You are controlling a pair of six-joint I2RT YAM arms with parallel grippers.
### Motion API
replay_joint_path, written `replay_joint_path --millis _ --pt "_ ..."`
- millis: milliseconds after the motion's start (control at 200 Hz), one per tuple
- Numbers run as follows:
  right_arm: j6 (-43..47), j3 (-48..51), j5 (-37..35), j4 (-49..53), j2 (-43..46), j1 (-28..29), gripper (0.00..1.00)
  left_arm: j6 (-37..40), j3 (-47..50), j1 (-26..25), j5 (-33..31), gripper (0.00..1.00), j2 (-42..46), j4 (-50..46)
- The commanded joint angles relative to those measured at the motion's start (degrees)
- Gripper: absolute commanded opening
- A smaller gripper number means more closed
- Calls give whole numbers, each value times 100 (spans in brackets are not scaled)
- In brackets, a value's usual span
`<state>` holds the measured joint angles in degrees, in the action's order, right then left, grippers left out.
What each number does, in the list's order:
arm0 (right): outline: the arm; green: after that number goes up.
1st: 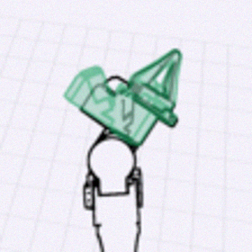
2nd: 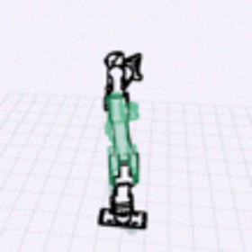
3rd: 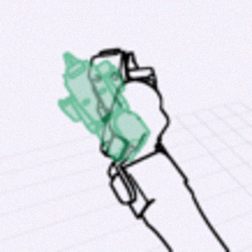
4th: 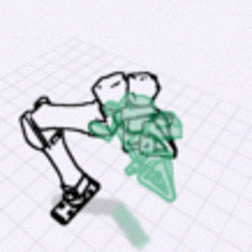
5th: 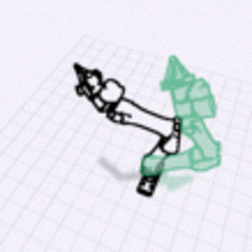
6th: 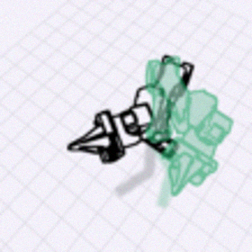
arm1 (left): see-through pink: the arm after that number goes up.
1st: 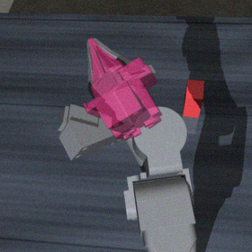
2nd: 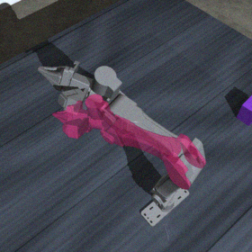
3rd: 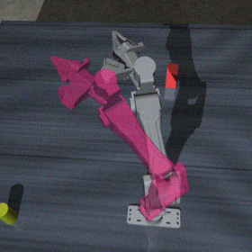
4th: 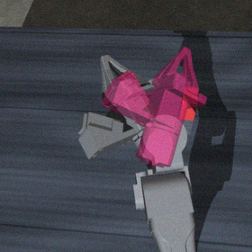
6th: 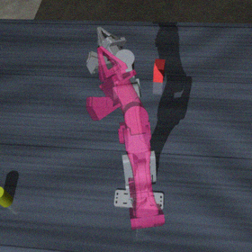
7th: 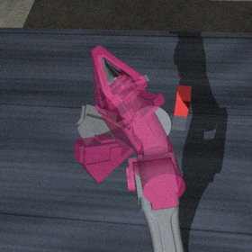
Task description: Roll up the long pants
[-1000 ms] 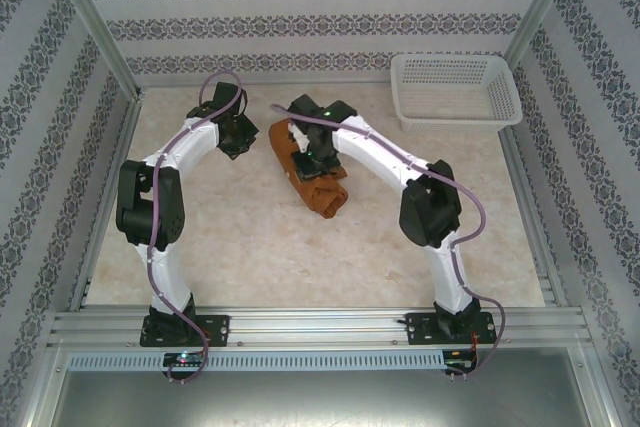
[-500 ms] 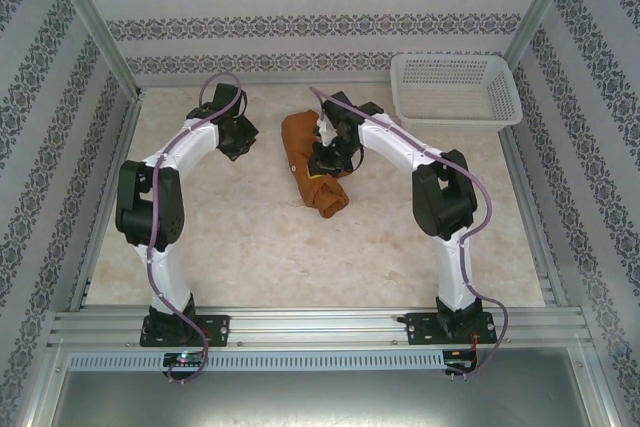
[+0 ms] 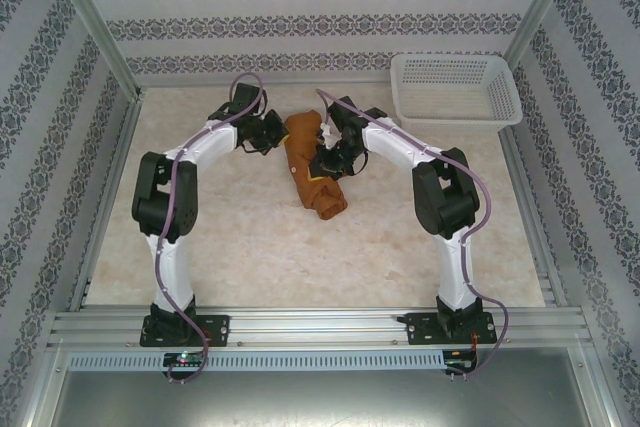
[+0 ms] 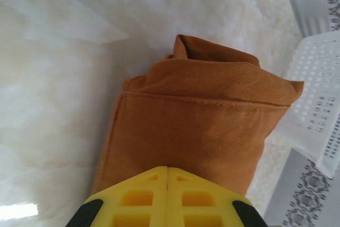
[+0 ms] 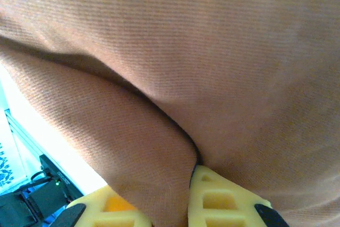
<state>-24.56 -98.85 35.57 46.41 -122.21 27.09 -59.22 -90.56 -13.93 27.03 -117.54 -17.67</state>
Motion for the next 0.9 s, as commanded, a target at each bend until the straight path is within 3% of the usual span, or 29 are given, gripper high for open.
replay_joint_path --millis 0,285,330,360,485,530,550,894 --pt "-179 269 -534 329 -259 -134 0 -473 -250 -108 510 0 -239 728" --pt "-102 271 -588 409 -261 -143 0 -753 64 -247 543 0 -118 1007" --pt "-104 270 -580 408 -260 -149 0 -713 132 -245 490 5 42 921" --pt "-100 270 -572 411 -267 -152 0 -648 158 -248 433 11 136 844" --pt "-113 236 -517 387 -318 -152 0 -274 148 -257 257 68 502 373" --pt "-122 226 -510 385 -323 -152 0 -136 94 -266 208 93 585 145" --pt "-123 226 -508 379 -327 -147 0 -63 69 -267 221 99 605 39" --pt "-154 217 -461 358 -296 -143 0 595 -344 -457 427 100 184 -537"
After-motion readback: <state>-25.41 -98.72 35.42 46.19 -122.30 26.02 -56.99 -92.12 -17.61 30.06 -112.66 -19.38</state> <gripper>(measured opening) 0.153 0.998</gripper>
